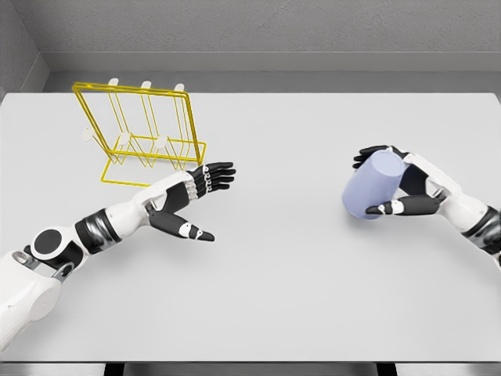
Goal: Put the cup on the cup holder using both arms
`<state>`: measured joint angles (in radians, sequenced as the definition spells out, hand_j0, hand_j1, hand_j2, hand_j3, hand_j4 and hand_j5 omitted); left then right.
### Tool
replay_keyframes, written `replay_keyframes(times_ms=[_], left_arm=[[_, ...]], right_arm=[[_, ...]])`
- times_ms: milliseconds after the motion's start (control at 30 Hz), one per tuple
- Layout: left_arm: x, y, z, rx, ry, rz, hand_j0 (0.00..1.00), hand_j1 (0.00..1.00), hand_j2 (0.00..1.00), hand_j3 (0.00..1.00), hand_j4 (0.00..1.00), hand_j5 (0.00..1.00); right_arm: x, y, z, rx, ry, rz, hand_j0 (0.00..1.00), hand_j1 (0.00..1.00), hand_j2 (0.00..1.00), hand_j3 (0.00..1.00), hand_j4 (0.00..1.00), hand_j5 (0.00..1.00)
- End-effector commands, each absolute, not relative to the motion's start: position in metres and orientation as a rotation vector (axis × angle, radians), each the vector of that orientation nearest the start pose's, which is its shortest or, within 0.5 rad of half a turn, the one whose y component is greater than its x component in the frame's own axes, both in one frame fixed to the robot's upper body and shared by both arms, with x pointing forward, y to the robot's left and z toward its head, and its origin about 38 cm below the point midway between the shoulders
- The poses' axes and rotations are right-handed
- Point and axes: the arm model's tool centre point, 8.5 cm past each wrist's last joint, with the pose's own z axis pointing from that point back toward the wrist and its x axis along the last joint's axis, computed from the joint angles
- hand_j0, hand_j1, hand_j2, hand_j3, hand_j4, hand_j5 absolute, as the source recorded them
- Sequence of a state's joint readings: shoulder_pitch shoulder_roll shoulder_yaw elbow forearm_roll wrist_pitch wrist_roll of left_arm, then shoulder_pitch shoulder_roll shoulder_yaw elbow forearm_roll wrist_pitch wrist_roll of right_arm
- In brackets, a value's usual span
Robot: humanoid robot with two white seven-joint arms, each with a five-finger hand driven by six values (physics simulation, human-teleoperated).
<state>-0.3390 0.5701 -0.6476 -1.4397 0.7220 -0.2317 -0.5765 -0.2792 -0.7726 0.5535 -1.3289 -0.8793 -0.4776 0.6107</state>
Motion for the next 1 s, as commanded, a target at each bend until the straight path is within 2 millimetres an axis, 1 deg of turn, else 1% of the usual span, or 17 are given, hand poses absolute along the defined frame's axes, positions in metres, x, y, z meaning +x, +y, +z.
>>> replay_keyframes(times_ms=[0,100,233,300,533,633,733,967], left_arm=[[0.384,0.217,0.104,-0.789,-1.472,-0.811,1.00,1.00,1.00,1.00,1.00,1.00],[0.384,0.217,0.104,-0.789,-1.472,-0.811,1.00,1.00,1.00,1.00,1.00,1.00],[0.384,0.218,0.104,-0.787,-1.473,-0.811,1.00,1.00,1.00,1.00,1.00,1.00],[0.384,0.219,0.104,-0.786,-1.472,-0.810,1.00,1.00,1.00,1.00,1.00,1.00],[0.386,0.220,0.102,-0.780,-1.469,-0.805,1.00,1.00,1.00,1.00,1.00,1.00],[0.386,0.220,0.101,-0.779,-1.468,-0.803,1.00,1.00,1.00,1.00,1.00,1.00],[0.386,0.220,0.101,-0.779,-1.468,-0.803,1.00,1.00,1.00,1.00,1.00,1.00],[0.386,0.221,0.101,-0.779,-1.467,-0.798,1.00,1.00,1.00,1.00,1.00,1.00]], right_arm=[[0.382,-0.335,0.127,0.604,-1.655,0.726,0.72,0.72,0.72,0.72,0.72,0.72],[0.386,-0.322,0.130,0.633,-1.668,0.736,0.72,0.72,0.72,0.72,0.72,0.72],[0.391,-0.299,0.130,0.666,-1.665,0.789,0.72,0.72,0.72,0.72,0.72,0.72],[0.392,-0.288,0.127,0.675,-1.650,0.832,0.72,0.72,0.72,0.72,0.72,0.72],[0.390,-0.280,0.122,0.696,-1.640,0.836,0.72,0.72,0.72,0.72,0.72,0.72],[0.389,-0.272,0.120,0.718,-1.641,0.831,0.72,0.72,0.72,0.72,0.72,0.72],[0.390,-0.268,0.119,0.728,-1.645,0.826,0.74,0.74,0.74,0.74,0.74,0.74],[0.391,-0.245,0.114,0.774,-1.653,0.815,0.74,0.74,0.74,0.74,0.74,0.74]])
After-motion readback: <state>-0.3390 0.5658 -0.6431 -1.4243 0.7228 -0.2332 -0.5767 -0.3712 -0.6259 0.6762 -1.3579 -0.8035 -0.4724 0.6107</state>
